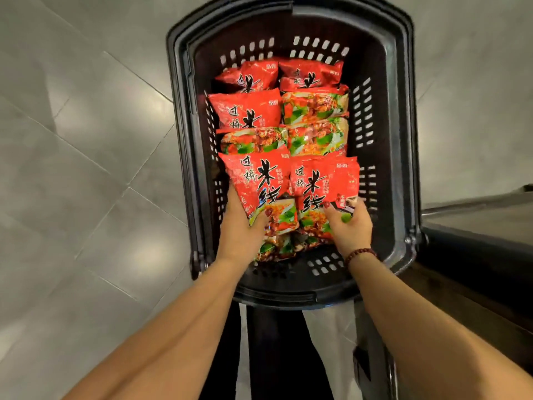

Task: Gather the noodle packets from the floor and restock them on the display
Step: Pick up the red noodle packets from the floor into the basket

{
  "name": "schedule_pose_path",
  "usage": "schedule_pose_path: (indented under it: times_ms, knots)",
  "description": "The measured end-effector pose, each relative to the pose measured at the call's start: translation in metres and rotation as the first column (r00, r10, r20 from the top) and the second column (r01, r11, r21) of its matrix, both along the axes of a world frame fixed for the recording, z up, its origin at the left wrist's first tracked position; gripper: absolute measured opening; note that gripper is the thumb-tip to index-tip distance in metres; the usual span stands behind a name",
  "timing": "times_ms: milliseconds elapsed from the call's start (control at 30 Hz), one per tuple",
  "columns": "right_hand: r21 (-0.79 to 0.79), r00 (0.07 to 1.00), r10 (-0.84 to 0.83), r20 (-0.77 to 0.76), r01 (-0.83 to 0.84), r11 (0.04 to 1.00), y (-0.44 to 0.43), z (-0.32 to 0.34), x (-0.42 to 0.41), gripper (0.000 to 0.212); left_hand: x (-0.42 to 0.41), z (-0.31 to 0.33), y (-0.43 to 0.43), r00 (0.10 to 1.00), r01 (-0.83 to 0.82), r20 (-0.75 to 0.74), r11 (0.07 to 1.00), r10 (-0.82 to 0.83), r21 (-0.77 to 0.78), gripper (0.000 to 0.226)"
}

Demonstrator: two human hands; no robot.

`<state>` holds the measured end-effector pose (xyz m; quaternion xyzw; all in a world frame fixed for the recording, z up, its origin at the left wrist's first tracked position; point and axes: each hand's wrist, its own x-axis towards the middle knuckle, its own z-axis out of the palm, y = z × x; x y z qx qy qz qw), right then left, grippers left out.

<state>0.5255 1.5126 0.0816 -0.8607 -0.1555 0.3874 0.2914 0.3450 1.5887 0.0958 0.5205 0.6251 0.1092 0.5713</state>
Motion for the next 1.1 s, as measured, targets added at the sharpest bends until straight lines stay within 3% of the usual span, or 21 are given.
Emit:
schedule_pose_path:
  times_ms: [233,367,433,500,600,667,700,800,900,1100]
  knots:
    - [0.294,0.992,-0.127,0.027,0.113,0.949,0.014,0.001,-0.002,0.027,0.013,-0.012,0.015,0.999,-0.038,-0.026,0.982,0.044,0.187,0.076]
    - [0.14,0.996,0.023,0.088,-0.035,0.989,0.028,-0.01,0.01,0.029,0.016,-0.024,0.026,0.994,0.023,-0.109,0.981,-0.002,0.193,0.084]
    - [0.034,0.975,0.071,0.209,-0.08,0.996,0.034,-0.013,0.011,0.055,0.023,-0.02,0.023,0.985,0.07,-0.17,0.974,-0.034,0.216,0.087]
    - [-0.07,0.865,0.2,0.46,-0.189,0.979,0.036,-0.011,0.009,0.079,0.027,-0.013,0.015,0.945,0.167,-0.321,0.926,-0.053,0.339,0.094]
    - [-0.171,0.591,0.46,0.663,-0.478,0.861,0.039,-0.008,0.005,0.077,0.023,-0.012,0.012,0.778,0.53,-0.614,0.667,-0.136,0.523,0.105]
    - [-0.253,0.463,0.62,0.633,-0.633,0.731,0.037,-0.019,0.004,0.075,0.018,-0.016,0.02,0.621,0.746,-0.735,0.492,-0.273,0.449,0.104]
    - [-0.309,0.429,0.688,0.586,-0.666,0.679,0.034,-0.026,0.003,0.077,0.016,-0.019,0.024,0.533,0.816,-0.778,0.447,-0.333,0.367,0.105]
    - [-0.415,0.415,0.784,0.463,-0.679,0.605,0.033,-0.043,0.002,0.085,0.014,-0.029,0.035,0.336,0.87,-0.838,0.483,-0.43,0.101,0.115]
    - [-0.452,0.399,0.809,0.431,-0.68,0.577,0.036,-0.055,0.004,0.088,0.014,-0.043,0.036,0.268,0.868,-0.85,0.496,-0.454,0.009,0.118]
    - [-0.434,0.437,0.827,0.353,-0.707,0.559,0.039,-0.038,0.016,0.084,0.018,-0.033,0.039,0.248,0.881,-0.835,0.474,-0.492,-0.018,0.115]
